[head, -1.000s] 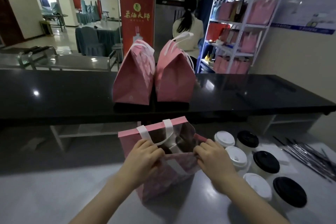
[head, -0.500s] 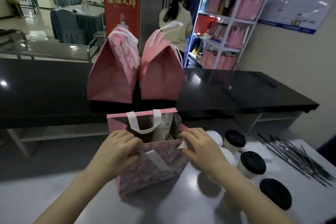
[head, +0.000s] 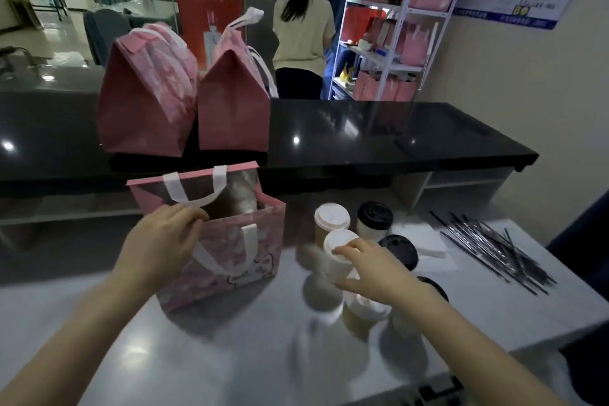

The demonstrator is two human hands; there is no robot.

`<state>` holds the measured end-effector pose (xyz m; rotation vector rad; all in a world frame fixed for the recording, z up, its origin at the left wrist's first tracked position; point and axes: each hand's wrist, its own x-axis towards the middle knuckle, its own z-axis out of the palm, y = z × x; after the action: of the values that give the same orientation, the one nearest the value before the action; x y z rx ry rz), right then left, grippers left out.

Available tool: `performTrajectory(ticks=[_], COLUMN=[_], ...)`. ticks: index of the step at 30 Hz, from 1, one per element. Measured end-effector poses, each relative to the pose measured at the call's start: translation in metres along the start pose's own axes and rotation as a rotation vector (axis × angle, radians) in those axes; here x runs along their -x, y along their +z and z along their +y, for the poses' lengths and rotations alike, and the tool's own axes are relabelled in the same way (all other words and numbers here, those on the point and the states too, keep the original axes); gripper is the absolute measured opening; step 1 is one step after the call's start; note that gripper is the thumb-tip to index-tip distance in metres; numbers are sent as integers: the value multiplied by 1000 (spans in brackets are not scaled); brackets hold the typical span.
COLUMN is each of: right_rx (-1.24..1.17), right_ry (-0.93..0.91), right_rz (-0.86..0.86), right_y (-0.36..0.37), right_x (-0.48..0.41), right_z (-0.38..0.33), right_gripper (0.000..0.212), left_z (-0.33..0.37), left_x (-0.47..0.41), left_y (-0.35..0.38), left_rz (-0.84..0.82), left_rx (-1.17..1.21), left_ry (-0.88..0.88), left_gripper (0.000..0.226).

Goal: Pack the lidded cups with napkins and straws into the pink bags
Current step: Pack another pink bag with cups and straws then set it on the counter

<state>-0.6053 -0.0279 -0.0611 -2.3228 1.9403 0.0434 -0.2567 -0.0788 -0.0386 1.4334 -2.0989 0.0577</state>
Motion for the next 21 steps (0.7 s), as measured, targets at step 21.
performTrajectory(ticks=[21], right_rx=[-212], right_ry=[-103], right_rz=[87], right_y=[23], right_x=[39], right_z=[18], right_gripper=[83], left_z=[15], left_x=[32], left_y=[-21], left_rz=[33], left_rx=[-20], left_ry=[-21], left_gripper=[29])
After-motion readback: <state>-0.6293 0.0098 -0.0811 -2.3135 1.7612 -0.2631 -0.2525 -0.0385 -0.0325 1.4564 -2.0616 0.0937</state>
